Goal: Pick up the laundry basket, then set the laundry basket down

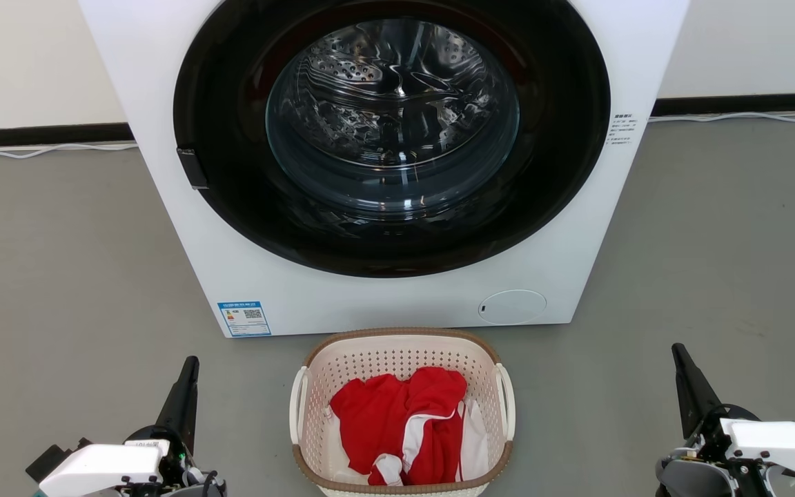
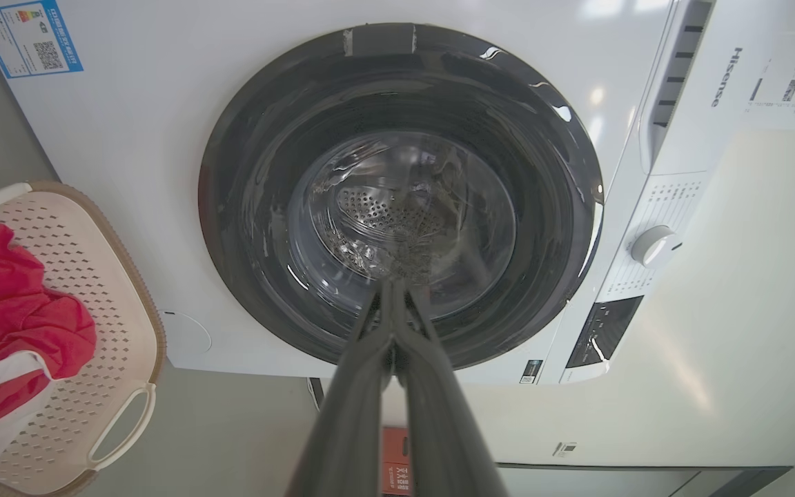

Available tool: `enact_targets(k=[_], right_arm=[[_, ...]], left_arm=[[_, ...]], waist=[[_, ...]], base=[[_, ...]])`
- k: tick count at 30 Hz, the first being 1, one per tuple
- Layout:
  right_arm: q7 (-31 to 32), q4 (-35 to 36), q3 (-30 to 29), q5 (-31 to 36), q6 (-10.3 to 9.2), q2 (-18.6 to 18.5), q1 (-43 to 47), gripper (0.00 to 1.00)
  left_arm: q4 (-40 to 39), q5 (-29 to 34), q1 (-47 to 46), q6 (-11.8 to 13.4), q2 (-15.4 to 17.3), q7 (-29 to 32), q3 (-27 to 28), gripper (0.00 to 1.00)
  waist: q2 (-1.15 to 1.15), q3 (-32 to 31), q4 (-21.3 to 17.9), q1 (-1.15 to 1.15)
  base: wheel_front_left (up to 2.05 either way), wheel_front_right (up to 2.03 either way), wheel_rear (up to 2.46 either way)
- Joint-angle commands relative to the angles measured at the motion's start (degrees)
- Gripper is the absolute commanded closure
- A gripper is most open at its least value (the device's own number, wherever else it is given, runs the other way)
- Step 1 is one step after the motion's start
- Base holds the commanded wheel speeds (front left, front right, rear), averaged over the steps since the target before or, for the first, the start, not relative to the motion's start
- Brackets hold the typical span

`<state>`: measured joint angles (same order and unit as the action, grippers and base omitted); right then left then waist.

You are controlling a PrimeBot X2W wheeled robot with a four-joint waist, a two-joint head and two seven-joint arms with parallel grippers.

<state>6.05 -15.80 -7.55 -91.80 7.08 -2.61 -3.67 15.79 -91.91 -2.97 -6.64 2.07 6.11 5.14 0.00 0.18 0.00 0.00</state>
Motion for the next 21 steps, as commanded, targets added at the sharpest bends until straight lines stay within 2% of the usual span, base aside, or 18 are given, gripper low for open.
enact_targets(k=[1, 21], right_arm=[[0.44, 1.78, 1.03, -0.37, 0.41, -0.27, -2.52, 1.00], [0.44, 1.78, 1.03, -0.37, 0.41, -0.27, -2.52, 1.00]], left_arm=[[-1.74, -0.25, -3.22, -0.85, 0.81, 0.38, 1.39, 1.00], [-1.74, -0.26, -3.22, -0.85, 0.81, 0.38, 1.39, 1.00]], waist=[[0.00, 0.00, 0.00, 0.00], [0.00, 0.00, 0.00, 0.00]], base=[[0.00, 0.00, 0.00], [0.00, 0.00, 0.00]])
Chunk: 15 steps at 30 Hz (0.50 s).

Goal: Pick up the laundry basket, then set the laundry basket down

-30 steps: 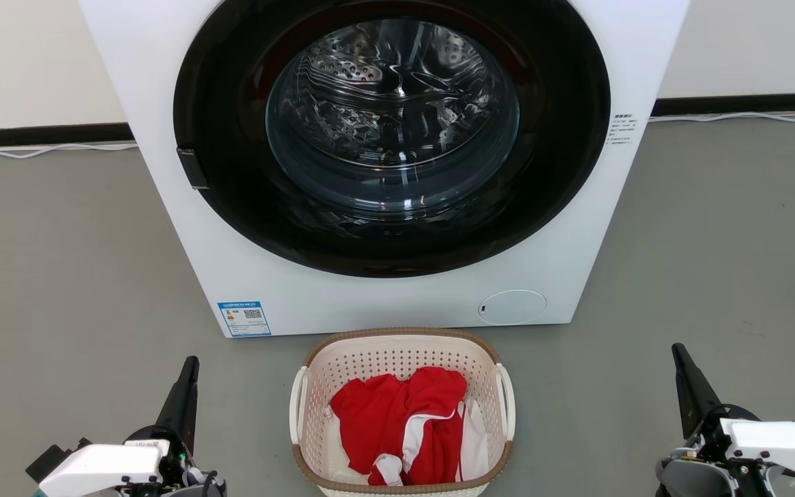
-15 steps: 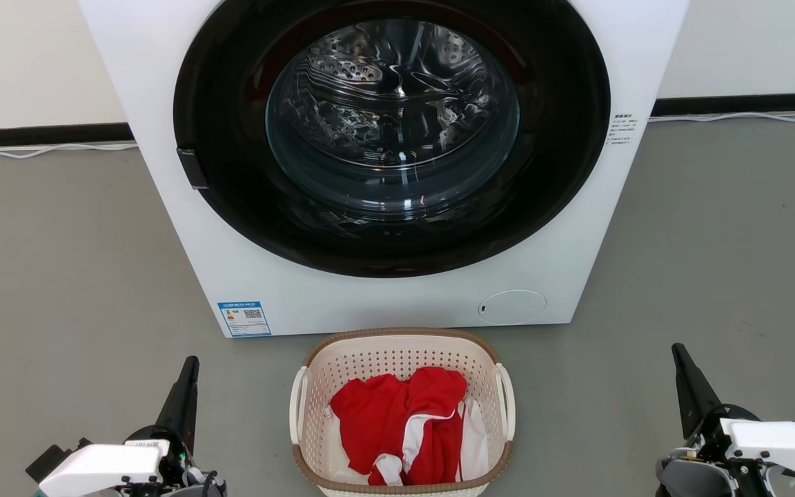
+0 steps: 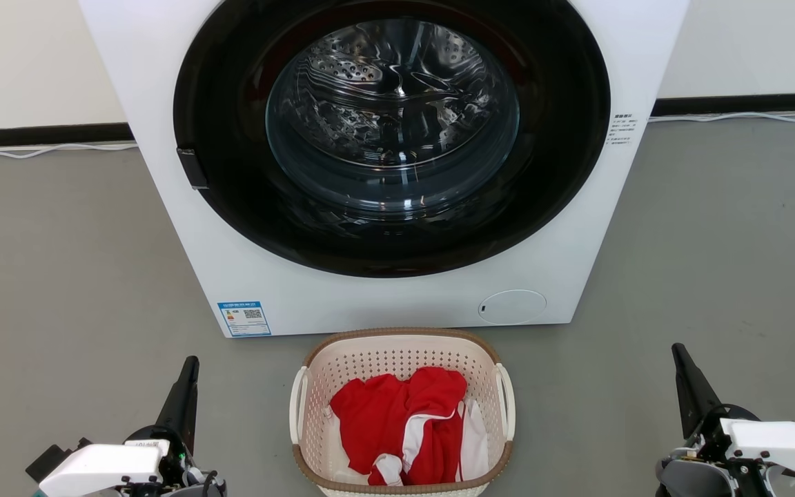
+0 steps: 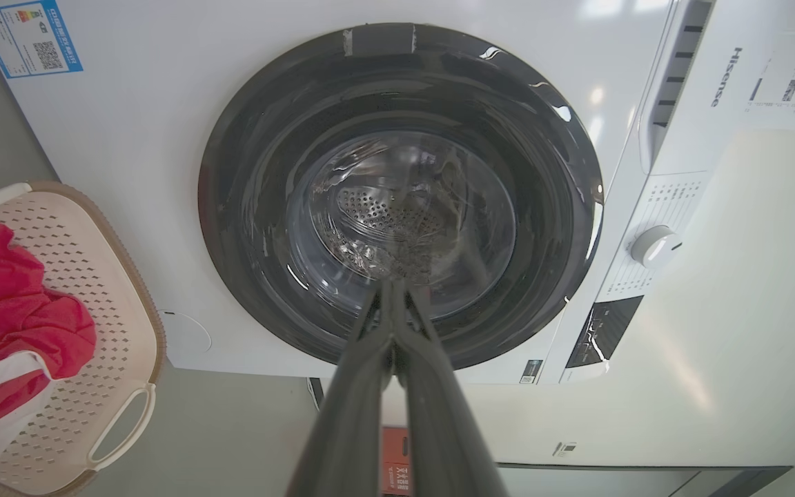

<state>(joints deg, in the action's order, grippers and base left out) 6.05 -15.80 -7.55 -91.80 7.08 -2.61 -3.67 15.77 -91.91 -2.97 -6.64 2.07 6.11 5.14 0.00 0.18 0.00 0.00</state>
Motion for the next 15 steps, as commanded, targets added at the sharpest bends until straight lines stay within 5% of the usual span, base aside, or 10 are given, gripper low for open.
enact_targets(k=[1, 15], right_arm=[[0.44, 1.78, 1.03, -0.37, 0.41, -0.27, -2.52, 1.00], [0.44, 1.78, 1.03, -0.37, 0.41, -0.27, -2.52, 1.00]], left_arm=[[-1.72, -0.26, -3.22, -0.85, 0.81, 0.38, 1.39, 1.00], [-1.72, -0.26, -3.22, -0.85, 0.81, 0.37, 1.38, 1.00]], waist=[[0.00, 0.00, 0.00, 0.00], [0.00, 0.00, 0.00, 0.00]], base=[[0.00, 0.00, 0.00], [0.00, 0.00, 0.00]])
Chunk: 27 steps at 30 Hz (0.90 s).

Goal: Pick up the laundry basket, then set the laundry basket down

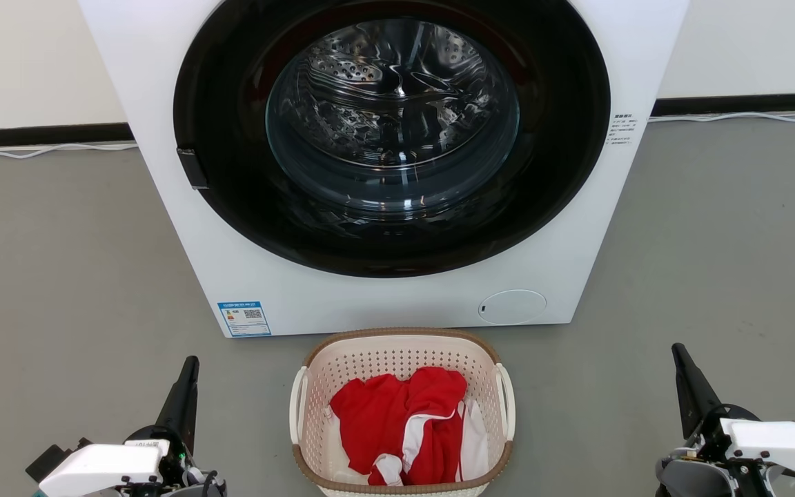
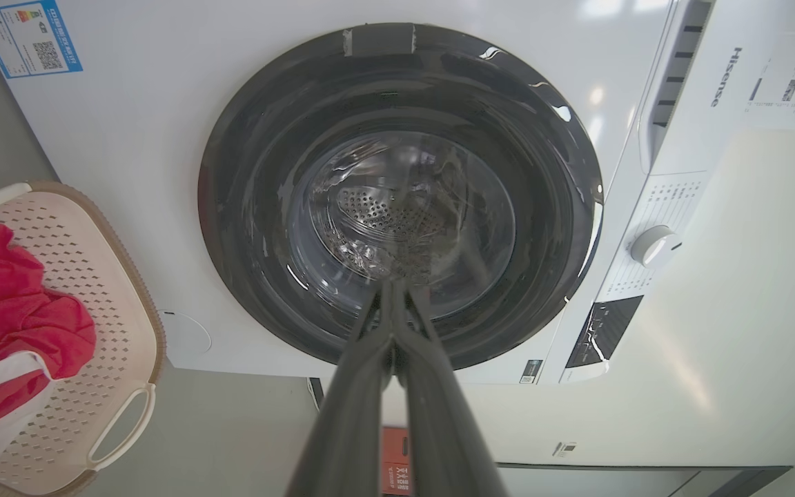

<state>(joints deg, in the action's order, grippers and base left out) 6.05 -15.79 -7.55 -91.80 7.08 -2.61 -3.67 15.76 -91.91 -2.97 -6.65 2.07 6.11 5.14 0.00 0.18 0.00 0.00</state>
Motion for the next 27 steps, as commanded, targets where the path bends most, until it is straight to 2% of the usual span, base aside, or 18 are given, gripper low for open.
enact_targets(k=[1, 27], right_arm=[[0.44, 1.77, 1.03, -0.37, 0.41, -0.27, -2.51, 1.00], [0.44, 1.77, 1.04, -0.37, 0.41, -0.27, -2.51, 1.00]], left_arm=[[-1.71, -0.26, -3.22, -0.84, 0.81, 0.37, 1.38, 1.00], [-1.71, -0.26, -3.22, -0.84, 0.81, 0.37, 1.38, 1.00]], waist=[[0.00, 0.00, 0.00, 0.00], [0.00, 0.00, 0.00, 0.00]], base=[[0.00, 0.00, 0.00], [0.00, 0.00, 0.00]])
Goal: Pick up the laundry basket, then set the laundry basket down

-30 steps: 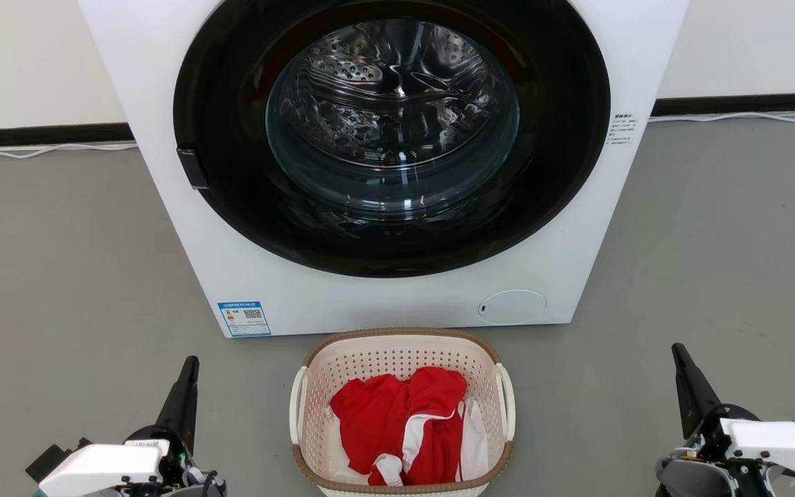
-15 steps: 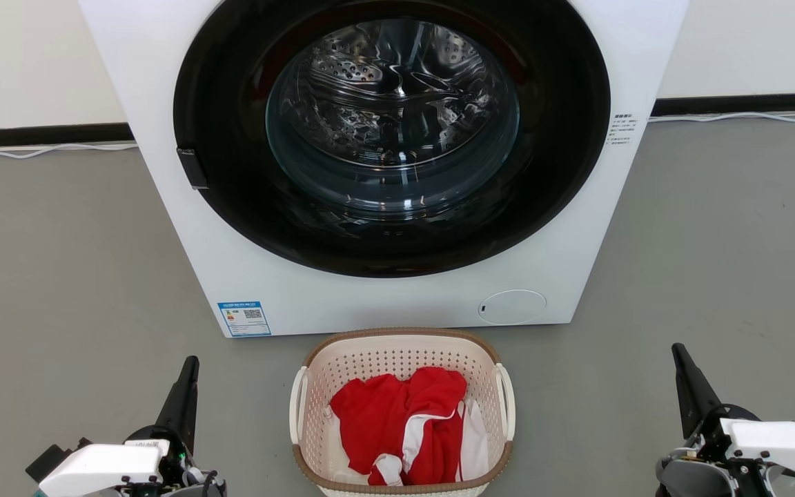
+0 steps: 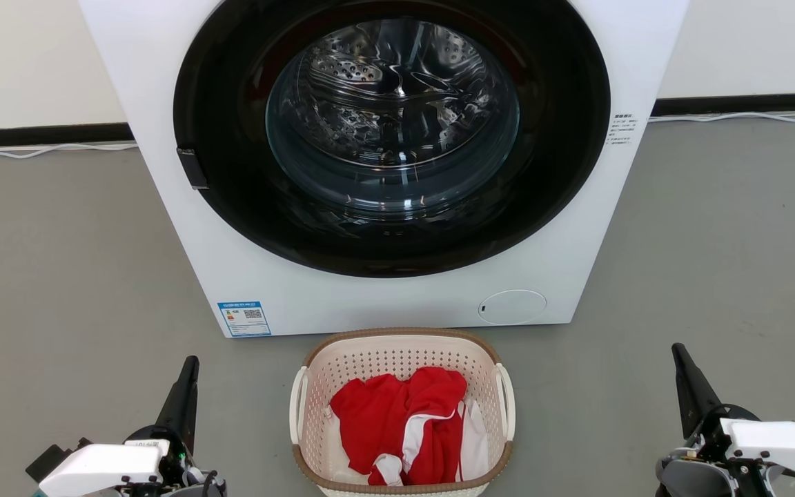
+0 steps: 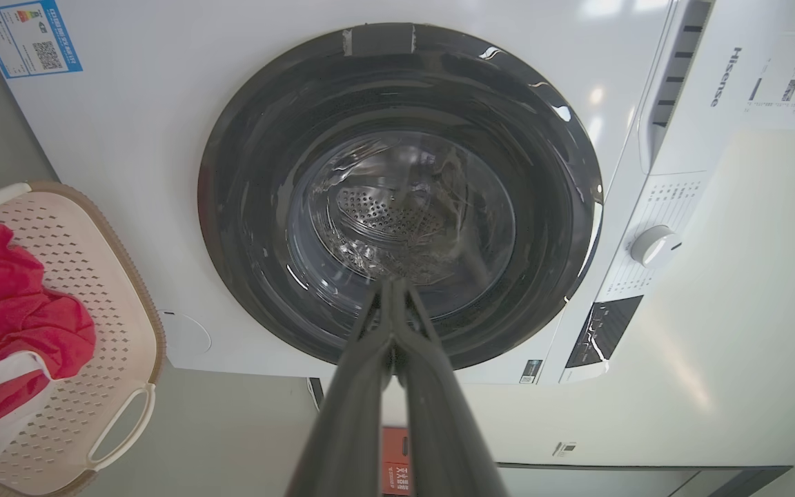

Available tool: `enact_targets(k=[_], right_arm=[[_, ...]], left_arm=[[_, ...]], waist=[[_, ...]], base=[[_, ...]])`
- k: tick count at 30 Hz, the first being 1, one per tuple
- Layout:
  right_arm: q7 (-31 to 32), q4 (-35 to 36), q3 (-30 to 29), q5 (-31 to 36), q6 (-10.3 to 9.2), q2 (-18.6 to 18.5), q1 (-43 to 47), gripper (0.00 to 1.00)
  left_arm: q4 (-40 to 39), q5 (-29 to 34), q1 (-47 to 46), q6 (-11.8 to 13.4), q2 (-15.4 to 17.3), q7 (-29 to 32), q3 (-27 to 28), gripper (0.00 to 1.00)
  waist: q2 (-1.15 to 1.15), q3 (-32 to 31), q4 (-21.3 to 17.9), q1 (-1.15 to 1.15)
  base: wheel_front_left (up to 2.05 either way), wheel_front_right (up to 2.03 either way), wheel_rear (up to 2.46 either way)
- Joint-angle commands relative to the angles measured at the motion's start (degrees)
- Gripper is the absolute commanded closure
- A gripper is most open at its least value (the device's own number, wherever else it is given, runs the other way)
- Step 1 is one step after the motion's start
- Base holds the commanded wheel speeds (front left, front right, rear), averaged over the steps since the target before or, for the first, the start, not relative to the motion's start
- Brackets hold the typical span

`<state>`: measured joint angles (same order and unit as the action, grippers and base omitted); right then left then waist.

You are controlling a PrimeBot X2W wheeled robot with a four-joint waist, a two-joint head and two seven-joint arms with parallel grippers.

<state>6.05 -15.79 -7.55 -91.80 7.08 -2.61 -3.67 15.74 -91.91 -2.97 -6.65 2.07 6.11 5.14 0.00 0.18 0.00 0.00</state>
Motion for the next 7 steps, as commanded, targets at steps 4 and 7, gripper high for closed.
enact_targets(k=[4, 7], right_arm=[[0.43, 1.77, 1.04, -0.37, 0.41, -0.27, -2.51, 1.00], [0.43, 1.77, 1.04, -0.37, 0.41, -0.27, -2.51, 1.00]], left_arm=[[-1.69, -0.26, -3.22, -0.84, 0.81, 0.37, 1.38, 1.00], [-1.69, -0.26, -3.22, -0.84, 0.81, 0.37, 1.38, 1.00]], waist=[[0.00, 0.00, 0.00, 0.00], [0.00, 0.00, 0.00, 0.00]], base=[[0.00, 0.00, 0.00], [0.00, 0.00, 0.00]])
